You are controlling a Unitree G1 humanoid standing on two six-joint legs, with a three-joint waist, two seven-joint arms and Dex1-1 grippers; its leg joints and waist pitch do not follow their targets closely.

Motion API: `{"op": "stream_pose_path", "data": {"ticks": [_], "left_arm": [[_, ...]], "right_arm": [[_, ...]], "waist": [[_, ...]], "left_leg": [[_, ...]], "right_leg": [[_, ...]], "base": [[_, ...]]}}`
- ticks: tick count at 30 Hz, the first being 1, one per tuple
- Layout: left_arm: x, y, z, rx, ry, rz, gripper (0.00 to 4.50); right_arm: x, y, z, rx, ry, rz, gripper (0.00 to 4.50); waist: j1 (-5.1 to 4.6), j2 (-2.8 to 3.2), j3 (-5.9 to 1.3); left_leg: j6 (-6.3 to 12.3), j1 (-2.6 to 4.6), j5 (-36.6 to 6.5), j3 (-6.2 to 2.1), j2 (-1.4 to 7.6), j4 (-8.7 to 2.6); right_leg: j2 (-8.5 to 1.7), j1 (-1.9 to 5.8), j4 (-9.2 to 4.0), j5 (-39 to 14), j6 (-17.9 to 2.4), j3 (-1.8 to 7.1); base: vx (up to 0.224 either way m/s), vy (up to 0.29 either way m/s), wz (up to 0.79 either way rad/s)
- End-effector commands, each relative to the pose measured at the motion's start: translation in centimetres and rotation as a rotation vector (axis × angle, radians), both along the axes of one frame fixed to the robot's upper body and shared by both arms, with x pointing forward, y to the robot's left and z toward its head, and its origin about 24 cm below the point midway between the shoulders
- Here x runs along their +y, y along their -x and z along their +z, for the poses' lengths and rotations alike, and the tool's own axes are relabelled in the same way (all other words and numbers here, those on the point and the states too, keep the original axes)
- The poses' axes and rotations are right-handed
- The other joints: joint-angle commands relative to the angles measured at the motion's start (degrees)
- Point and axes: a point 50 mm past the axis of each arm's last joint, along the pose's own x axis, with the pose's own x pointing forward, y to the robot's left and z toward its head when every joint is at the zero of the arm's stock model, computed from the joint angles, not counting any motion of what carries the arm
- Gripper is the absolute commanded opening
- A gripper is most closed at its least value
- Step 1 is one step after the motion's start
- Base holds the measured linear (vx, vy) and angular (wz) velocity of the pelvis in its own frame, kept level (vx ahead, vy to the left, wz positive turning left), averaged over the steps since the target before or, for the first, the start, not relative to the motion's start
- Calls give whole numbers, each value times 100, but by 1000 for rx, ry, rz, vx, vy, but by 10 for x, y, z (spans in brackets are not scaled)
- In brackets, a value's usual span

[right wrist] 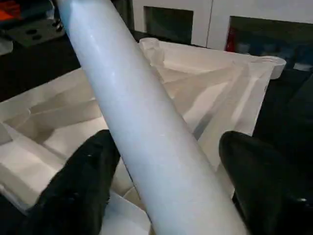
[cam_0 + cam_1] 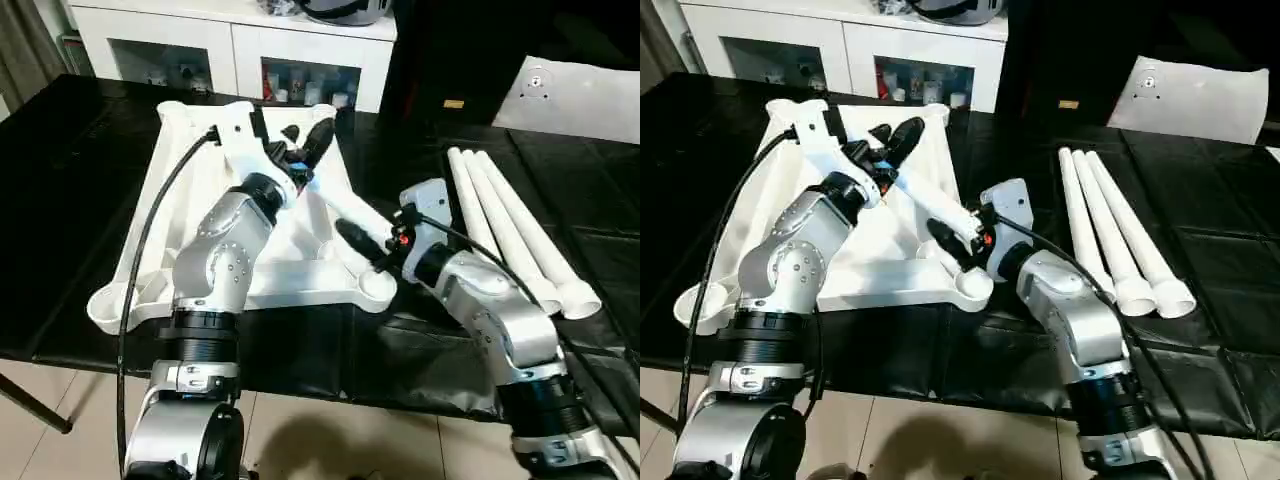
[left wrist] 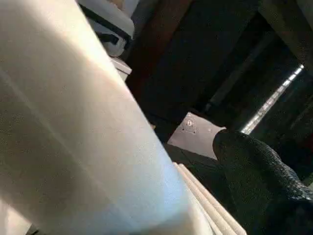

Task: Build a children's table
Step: Pick table leg

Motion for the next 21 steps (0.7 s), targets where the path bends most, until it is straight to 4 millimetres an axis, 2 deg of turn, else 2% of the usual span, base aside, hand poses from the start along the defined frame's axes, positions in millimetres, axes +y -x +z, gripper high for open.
{"op": "stream_pose_path", "data": {"ticks": [1,2,5,6,7,8,10,15,17,19,21], "left_arm": [[2,1,3,-7,34,-18,296],[2,1,3,-7,34,-18,296],[2,2,5,-13,47,-29,296],[2,3,6,-20,55,-39,296],[2,3,7,-25,58,-45,296],[2,4,8,-30,60,-52,296],[0,5,11,-40,66,-72,296],[-1,6,12,-42,71,-90,296],[-1,6,12,-42,71,-90,296],[0,6,12,-46,52,-88,296],[1,6,12,-48,48,-87,296]], "right_arm": [[-3,-2,1,0,31,32,324],[-3,-2,1,0,31,32,324],[-5,-3,0,5,51,57,298],[-6,-2,-1,14,72,80,284],[-7,-2,-3,18,94,99,284],[-8,-2,-5,22,115,112,263],[-10,-1,-8,30,152,135,253],[-12,-2,-10,23,200,154,214],[-12,-2,-10,22,203,155,214],[-18,-8,-5,43,204,162,254],[-20,-9,-5,49,214,167,265]], "waist": [[9,-15,-391],[9,-36,-395],[15,-25,-390],[12,-55,-390],[16,-44,-389],[21,-36,-387],[27,-56,-385],[21,-52,-385],[14,-52,-383],[12,-50,-385],[18,-37,-383]], "left_leg": [[183,33,-642,-78,266,-389],[186,35,-642,-76,266,-385],[205,28,-606,-79,271,-387],[224,25,-606,-78,270,-385],[236,23,-582,-79,272,-383],[236,27,-587,-76,274,-379],[254,26,-588,-76,274,-380],[252,31,-657,-76,278,-380],[245,33,-672,-78,279,-382],[252,36,-670,-80,278,-382],[246,35,-648,-84,281,-384]], "right_leg": [[-442,344,-451,-660,-1047,277],[-444,350,-449,-672,-1057,274],[-441,345,-444,-657,-1058,278],[-441,352,-445,-660,-1060,272],[-443,351,-443,-671,-1059,272],[-449,345,-449,-686,-1059,275],[-448,347,-450,-723,-1054,274],[-445,333,-461,-809,-1056,273],[-438,330,-463,-828,-1054,271],[-440,331,-461,-807,-1075,272],[-441,333,-457,-797,-1089,272]], "base": [[0,0,0],[0,0,0],[0,0,0],[0,0,0],[0,0,0],[0,0,0],[0,0,0],[0,0,0],[0,0,0],[0,0,0],[0,0,0]]}}
